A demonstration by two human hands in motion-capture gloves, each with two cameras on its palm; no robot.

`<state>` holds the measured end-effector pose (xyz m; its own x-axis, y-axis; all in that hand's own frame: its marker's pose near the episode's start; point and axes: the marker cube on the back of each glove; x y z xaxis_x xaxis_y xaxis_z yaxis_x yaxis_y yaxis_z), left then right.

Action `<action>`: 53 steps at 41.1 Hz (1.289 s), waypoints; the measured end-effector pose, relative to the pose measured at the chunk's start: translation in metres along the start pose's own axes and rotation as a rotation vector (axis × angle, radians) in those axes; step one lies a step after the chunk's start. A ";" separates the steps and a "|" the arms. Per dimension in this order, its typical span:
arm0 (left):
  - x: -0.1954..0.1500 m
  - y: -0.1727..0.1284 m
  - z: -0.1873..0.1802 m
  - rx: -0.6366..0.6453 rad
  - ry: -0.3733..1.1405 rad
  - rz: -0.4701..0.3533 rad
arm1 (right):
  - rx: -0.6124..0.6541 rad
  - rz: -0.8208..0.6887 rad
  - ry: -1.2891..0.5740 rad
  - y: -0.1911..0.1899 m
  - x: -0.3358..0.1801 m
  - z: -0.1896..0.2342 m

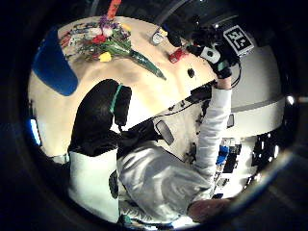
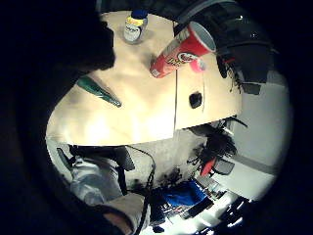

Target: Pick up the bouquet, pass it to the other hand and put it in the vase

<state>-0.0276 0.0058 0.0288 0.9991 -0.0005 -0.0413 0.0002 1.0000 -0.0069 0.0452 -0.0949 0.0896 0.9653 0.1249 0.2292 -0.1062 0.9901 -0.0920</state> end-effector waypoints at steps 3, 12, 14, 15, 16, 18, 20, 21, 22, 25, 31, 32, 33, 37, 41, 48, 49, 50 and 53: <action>0.002 0.001 0.000 -0.010 -0.002 0.002 | -0.016 0.007 0.004 -0.009 0.007 0.019; 0.001 -0.001 0.009 -0.036 -0.010 0.020 | -0.045 0.034 -0.008 -0.005 0.011 0.072; 0.000 -0.001 0.011 -0.050 -0.013 0.020 | -0.087 0.056 -0.009 0.000 0.011 0.086; 0.000 -0.001 0.012 -0.055 -0.014 0.019 | -0.109 0.059 -0.013 0.000 0.011 0.093; 0.000 -0.001 0.014 -0.059 -0.014 0.017 | -0.128 0.058 -0.017 -0.001 0.012 0.100; -0.001 -0.001 0.015 -0.064 -0.012 0.015 | -0.159 0.066 -0.018 -0.002 0.013 0.113; -0.001 -0.001 0.016 -0.065 -0.010 0.013 | -0.185 0.078 -0.015 -0.002 0.014 0.124; -0.002 -0.001 0.016 -0.064 -0.011 0.013 | -0.192 0.074 -0.014 -0.003 0.015 0.129; -0.002 -0.001 0.016 -0.064 -0.012 0.012 | -0.193 0.068 -0.011 -0.004 0.015 0.133; -0.002 0.000 0.017 -0.069 -0.009 0.012 | -0.178 0.081 0.002 -0.007 0.018 0.145; -0.002 0.000 0.024 -0.106 0.003 0.022 | -0.171 0.132 -0.037 -0.008 0.021 0.167; -0.002 0.000 0.025 -0.110 0.002 0.022 | -0.144 0.129 -0.037 -0.010 0.021 0.169; -0.002 0.000 0.026 -0.114 0.001 0.023 | -0.120 0.122 -0.033 -0.010 0.019 0.171; 0.000 0.000 0.029 -0.125 -0.003 0.024 | -0.063 0.107 -0.012 -0.009 0.016 0.176; 0.000 0.000 0.029 -0.128 0.000 0.019 | -0.051 0.147 -0.003 -0.007 0.015 0.177; 0.002 0.002 0.028 -0.122 0.001 0.028 | -0.125 0.154 0.106 0.004 -0.002 0.174; 0.002 0.002 0.028 -0.123 0.000 0.027 | -0.145 0.166 0.135 0.006 -0.003 0.172; 0.002 0.003 0.028 -0.124 -0.001 0.026 | -0.154 0.180 0.162 0.008 -0.004 0.169; 0.000 0.003 0.028 -0.125 -0.004 0.023 | -0.173 0.190 0.184 0.007 -0.004 0.165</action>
<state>-0.0263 0.0090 0.0569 0.9990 0.0230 -0.0391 -0.0280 0.9910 -0.1306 0.0010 -0.0777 0.2479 0.9607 0.2774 0.0138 -0.2623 0.9224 -0.2837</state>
